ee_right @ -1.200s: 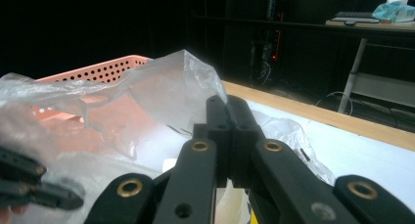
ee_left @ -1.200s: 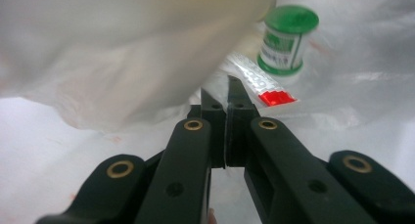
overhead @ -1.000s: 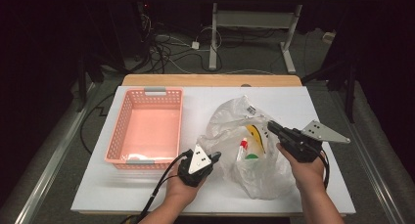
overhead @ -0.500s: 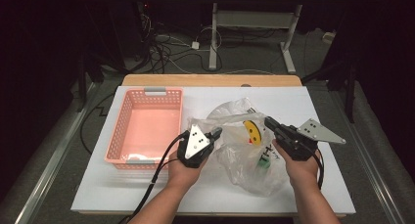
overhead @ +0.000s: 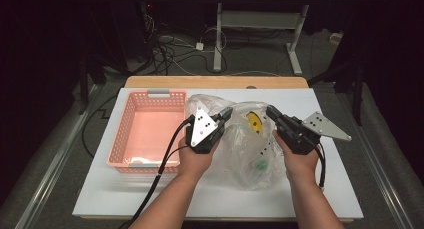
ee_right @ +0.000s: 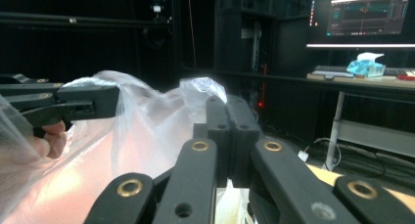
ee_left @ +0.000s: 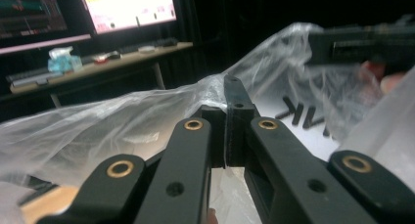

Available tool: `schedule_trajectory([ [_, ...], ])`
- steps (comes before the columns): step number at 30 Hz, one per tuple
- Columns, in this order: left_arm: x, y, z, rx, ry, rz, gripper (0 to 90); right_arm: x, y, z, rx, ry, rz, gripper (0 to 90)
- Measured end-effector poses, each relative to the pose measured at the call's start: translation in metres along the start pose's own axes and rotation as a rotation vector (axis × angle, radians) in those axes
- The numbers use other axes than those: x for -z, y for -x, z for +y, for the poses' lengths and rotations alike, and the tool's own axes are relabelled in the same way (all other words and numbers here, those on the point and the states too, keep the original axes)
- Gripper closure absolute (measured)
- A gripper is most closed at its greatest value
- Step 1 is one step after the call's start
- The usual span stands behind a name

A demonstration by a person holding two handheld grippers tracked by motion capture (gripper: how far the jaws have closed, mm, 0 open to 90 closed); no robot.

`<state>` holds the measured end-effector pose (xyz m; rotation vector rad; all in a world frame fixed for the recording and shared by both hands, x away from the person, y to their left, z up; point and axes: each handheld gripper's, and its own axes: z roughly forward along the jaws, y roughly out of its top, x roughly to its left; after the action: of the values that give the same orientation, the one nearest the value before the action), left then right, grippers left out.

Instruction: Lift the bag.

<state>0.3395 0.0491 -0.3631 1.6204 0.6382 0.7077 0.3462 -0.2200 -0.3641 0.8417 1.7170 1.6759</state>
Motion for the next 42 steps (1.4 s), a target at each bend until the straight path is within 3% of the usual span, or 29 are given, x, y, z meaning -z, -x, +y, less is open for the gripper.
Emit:
schedule_trajectory([
  [15, -0.011, -0.005, 0.051, -0.064, 0.079, 0.032, 87.6, -0.004, 0.002, 0.035, 0.022, 0.097, -0.030, 90.0],
  [19, -0.016, -0.007, 0.066, -0.078, 0.094, 0.038, 87.6, -0.005, 0.003, 0.051, 0.033, 0.125, -0.040, 90.0],
  [28, -0.029, -0.012, 0.093, -0.069, 0.133, 0.052, 87.6, -0.008, 0.007, 0.095, 0.052, 0.210, -0.078, 90.0],
  [32, -0.033, -0.012, 0.093, -0.064, 0.130, 0.052, 87.6, -0.008, 0.006, 0.111, 0.069, 0.229, -0.072, 90.0],
  [37, -0.039, -0.017, 0.081, -0.046, 0.087, 0.055, 87.6, -0.021, 0.011, 0.102, 0.074, 0.156, -0.091, 90.0],
  [42, -0.045, -0.021, 0.071, -0.038, 0.063, 0.060, 87.6, -0.012, 0.017, 0.115, 0.075, 0.198, -0.119, 90.0],
])
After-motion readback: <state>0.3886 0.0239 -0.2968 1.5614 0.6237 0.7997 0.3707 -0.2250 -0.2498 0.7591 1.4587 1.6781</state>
